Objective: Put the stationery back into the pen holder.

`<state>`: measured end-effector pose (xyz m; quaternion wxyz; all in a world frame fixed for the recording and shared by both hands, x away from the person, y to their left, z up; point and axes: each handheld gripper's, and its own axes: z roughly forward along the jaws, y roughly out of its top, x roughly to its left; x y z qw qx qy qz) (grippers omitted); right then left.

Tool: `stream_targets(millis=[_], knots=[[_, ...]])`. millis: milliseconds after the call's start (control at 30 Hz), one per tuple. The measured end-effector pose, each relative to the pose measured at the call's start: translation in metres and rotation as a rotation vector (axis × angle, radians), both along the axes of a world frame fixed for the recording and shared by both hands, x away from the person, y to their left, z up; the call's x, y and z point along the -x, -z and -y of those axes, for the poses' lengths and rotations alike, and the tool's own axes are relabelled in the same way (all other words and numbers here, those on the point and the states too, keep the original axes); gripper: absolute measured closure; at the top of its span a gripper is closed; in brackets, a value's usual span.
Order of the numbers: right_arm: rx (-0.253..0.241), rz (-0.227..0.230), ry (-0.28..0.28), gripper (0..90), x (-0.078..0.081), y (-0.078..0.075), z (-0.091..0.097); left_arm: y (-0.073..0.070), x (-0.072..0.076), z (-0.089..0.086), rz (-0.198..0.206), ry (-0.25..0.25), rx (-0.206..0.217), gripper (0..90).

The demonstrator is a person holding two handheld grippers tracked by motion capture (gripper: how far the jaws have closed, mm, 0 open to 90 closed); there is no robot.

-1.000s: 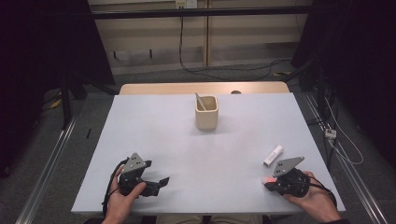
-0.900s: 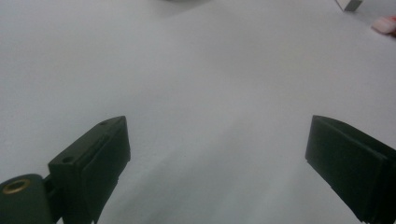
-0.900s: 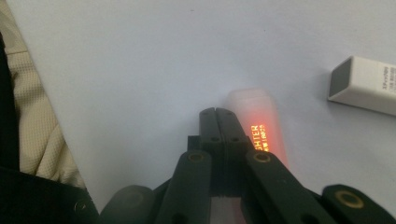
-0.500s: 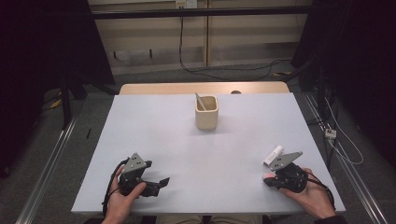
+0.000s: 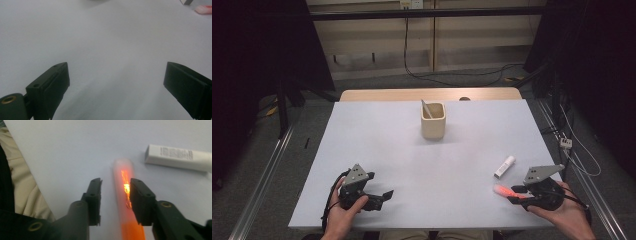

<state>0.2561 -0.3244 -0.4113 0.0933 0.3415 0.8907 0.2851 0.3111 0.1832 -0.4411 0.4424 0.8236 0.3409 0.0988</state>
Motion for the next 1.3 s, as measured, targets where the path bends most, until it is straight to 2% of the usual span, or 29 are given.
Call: stream_targets(millis=[67,167,267,333,500,633,867,967,1100,1233,1300], knots=[[0.025,-0.016,0.017,46.1,0.002,0.002,0.005,0.0,0.0,0.001,-0.002,-0.001,0.003,6.4],[0.052,-0.032,0.036,37.0,0.003,0.005,0.012,0.0,0.0,0.0,-0.002,0.0,0.0,6.4],[0.073,-0.053,0.042,34.9,0.002,0.008,0.02,0.0,0.0,0.001,-0.001,-0.004,0.0,6.4],[0.081,-0.072,0.04,39.1,0.002,0.009,0.022,0.0,0.0,0.001,-0.001,-0.004,0.0,6.4],[0.138,-0.114,0.003,49.3,-0.001,0.014,0.018,0.0,0.0,0.001,-0.002,-0.004,0.001,6.4],[0.145,-0.133,0.013,58.2,-0.006,0.017,0.018,0.0,0.0,0.0,-0.002,-0.003,0.002,6.4],[0.202,-0.156,-0.006,67.4,-0.011,0.014,0.012,0.001,0.0,0.0,-0.001,-0.002,0.001,6.4],[0.219,-0.143,-0.012,67.5,-0.009,0.014,0.011,0.001,0.0,0.0,0.0,-0.003,0.0,6.4],[0.199,-0.133,-0.008,67.6,-0.008,0.014,0.013,0.0,0.0,0.001,0.0,-0.006,0.003,6.4],[0.151,-0.127,-0.006,67.6,-0.005,0.012,0.013,0.0,-0.001,0.001,0.002,-0.009,0.003,6.4],[0.135,-0.122,-0.016,67.5,-0.005,0.011,0.011,-0.001,0.0,0.002,0.019,-0.008,0.005,6.4]])
